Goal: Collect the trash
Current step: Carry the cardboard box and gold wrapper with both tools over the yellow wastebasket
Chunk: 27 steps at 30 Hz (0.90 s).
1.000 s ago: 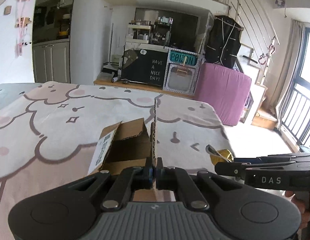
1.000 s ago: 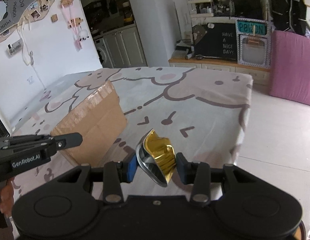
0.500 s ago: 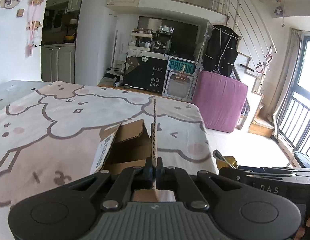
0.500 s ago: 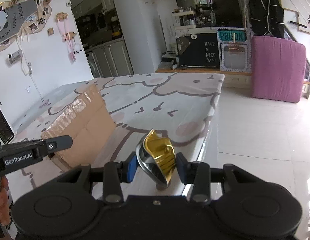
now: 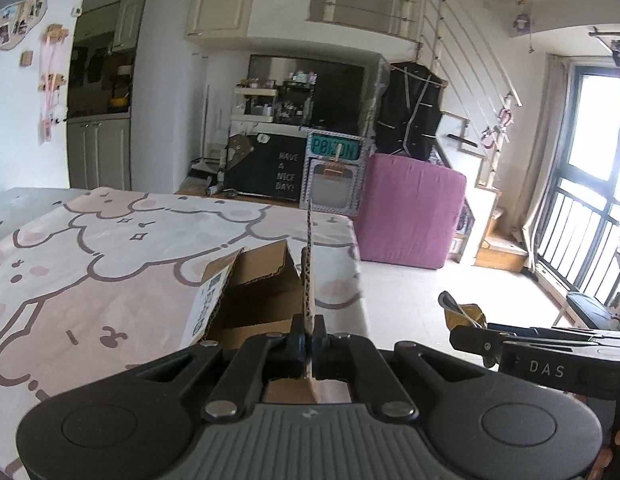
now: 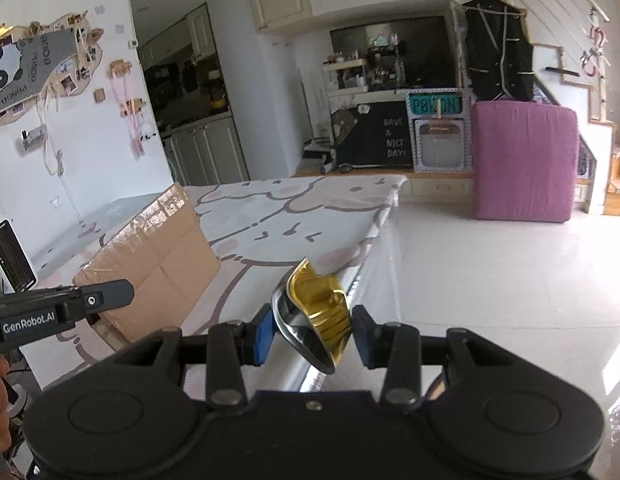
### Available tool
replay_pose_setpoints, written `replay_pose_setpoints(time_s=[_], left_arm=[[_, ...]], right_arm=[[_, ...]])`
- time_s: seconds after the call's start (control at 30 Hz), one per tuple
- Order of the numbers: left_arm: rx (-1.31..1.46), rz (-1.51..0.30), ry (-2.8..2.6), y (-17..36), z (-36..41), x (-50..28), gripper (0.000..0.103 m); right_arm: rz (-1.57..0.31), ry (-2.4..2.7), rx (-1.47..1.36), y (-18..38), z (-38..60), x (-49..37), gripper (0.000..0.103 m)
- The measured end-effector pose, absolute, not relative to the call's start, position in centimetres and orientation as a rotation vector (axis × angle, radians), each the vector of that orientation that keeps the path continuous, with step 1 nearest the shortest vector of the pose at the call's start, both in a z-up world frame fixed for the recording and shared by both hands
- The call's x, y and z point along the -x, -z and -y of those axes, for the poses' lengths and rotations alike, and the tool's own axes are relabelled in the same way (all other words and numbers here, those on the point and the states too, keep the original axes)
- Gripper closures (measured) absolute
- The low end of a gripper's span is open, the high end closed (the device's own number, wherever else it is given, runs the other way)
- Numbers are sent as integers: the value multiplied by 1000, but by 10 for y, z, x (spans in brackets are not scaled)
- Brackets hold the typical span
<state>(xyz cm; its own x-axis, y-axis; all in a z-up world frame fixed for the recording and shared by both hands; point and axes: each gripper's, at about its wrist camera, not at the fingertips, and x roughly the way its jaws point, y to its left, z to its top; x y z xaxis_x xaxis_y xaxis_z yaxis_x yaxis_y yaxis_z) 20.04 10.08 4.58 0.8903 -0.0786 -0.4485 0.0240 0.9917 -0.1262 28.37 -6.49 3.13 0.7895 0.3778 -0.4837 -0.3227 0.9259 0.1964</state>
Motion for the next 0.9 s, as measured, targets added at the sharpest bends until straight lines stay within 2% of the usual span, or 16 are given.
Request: replay_pose_setpoints(time_s=[0.43, 0.9], left_arm=[[87, -482, 199, -41, -21, -191, 101], [72, -639, 312, 20, 69, -235, 101]], right_arm=[[-512, -242, -138, -33, 147, -232, 61], [-590, -97, -186, 11, 237, -232, 61]])
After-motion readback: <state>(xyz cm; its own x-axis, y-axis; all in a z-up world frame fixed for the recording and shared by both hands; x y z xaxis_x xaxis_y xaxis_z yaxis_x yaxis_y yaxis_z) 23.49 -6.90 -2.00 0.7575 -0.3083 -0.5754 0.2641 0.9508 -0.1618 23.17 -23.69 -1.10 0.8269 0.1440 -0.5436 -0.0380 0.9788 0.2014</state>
